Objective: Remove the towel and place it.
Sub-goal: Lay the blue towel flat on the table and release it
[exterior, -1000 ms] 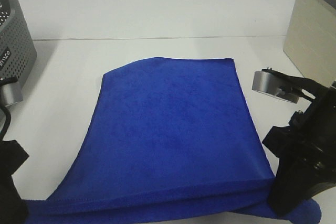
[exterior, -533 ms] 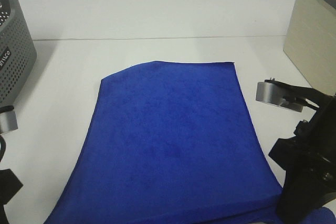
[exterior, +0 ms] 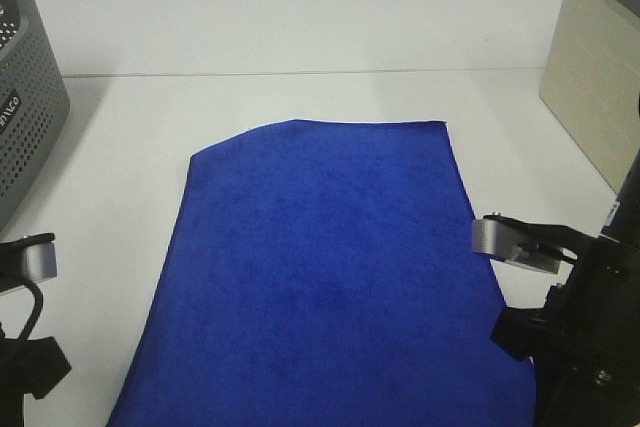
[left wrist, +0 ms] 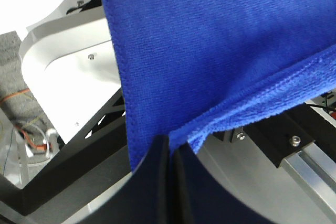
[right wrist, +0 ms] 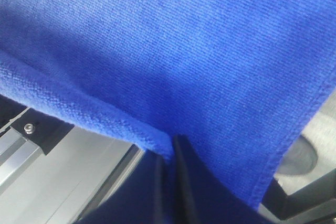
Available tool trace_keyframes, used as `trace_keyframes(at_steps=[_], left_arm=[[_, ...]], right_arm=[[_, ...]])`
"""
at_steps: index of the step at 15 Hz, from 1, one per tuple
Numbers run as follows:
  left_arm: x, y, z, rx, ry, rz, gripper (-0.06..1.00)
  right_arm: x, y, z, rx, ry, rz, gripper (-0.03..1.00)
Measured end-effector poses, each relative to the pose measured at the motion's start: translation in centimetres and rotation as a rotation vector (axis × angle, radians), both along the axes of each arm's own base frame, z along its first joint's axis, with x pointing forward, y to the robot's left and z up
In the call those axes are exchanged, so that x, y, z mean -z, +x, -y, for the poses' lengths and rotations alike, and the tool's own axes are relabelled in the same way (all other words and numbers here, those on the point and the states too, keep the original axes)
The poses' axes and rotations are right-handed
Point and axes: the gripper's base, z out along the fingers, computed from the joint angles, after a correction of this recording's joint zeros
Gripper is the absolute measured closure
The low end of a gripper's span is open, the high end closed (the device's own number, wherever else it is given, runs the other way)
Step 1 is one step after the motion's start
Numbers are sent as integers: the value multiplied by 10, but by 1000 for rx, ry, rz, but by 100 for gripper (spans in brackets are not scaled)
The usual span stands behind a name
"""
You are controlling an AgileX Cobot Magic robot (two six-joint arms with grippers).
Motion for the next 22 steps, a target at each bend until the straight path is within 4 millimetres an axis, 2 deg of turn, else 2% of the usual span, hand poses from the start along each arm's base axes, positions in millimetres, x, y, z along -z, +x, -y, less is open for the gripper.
trace_keyframes(at_steps=[3, 6, 8, 10, 12, 15, 20, 22], left_arm=[[12, 3, 1, 0, 18, -63, 94], [25, 8, 1, 7, 46, -116, 94], [32, 14, -1, 51, 92, -114, 94], [39, 17, -14, 149, 187, -103, 94], [40, 18, -15, 154, 192, -103, 93], [39, 18, -14, 151, 189, -104, 76], [37, 17, -9, 108, 149, -129, 38], [32, 17, -9, 119, 139, -130, 35]], right_arm=[[14, 3, -1, 2, -22, -71, 95], [19, 3, 1, -2, -34, -97, 92], [20, 3, 5, -32, -59, -90, 87], [24, -1, 20, -151, -151, -92, 82], [24, -1, 21, -156, -154, -91, 80], [24, -1, 21, -154, -155, -82, 76], [25, 0, 20, -112, -187, -84, 47], [25, 0, 20, -110, -189, -83, 44]])
